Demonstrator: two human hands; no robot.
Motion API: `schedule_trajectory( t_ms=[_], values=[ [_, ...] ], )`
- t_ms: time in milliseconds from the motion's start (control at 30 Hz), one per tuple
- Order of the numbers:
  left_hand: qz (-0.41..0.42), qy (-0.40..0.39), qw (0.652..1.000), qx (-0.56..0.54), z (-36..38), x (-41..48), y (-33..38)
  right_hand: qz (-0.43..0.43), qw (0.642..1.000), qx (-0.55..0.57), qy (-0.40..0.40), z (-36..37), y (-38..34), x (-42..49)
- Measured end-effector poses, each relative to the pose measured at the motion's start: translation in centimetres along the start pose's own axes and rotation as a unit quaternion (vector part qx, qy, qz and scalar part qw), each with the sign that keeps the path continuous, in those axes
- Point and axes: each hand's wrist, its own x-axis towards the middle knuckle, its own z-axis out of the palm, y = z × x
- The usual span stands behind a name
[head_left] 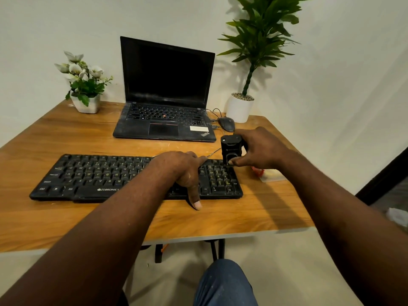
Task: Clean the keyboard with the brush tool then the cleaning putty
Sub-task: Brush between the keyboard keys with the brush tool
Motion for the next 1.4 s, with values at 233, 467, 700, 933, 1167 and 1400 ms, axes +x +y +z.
schedule_trajectory(
  t_ms=[233,467,700,933,1167,1400],
  values=[
    [0.001,0.003,1.0,0.009,-0.1,0.1,0.1,-0.039,0.993,0.041,-0.102,-0.6,-0.3,-3.3],
    [0.001,0.006,1.0,0.006,-0.1,-0.1,0.0,-0.028,0.988,0.079,-0.128,0.0,-1.4,-5.9],
    [-0.002,0.008,1.0,0.0,0.1,0.0,0.0,0.093,0.967,0.199,0.13,2.0,-2.3,-5.7],
    [0.003,0.008,1.0,-0.007,-0.1,-0.1,0.0,0.032,0.993,0.026,0.111,5.1,-4.5,-5.8],
    [0.005,0.011,1.0,-0.007,0.1,0.2,-0.2,0.068,0.993,-0.075,0.054,1.0,1.7,-8.0],
    [0.003,0.011,1.0,-0.006,0.1,0.4,-0.1,-0.064,0.996,0.024,0.058,3.5,-1.9,-6.1]
  ],
)
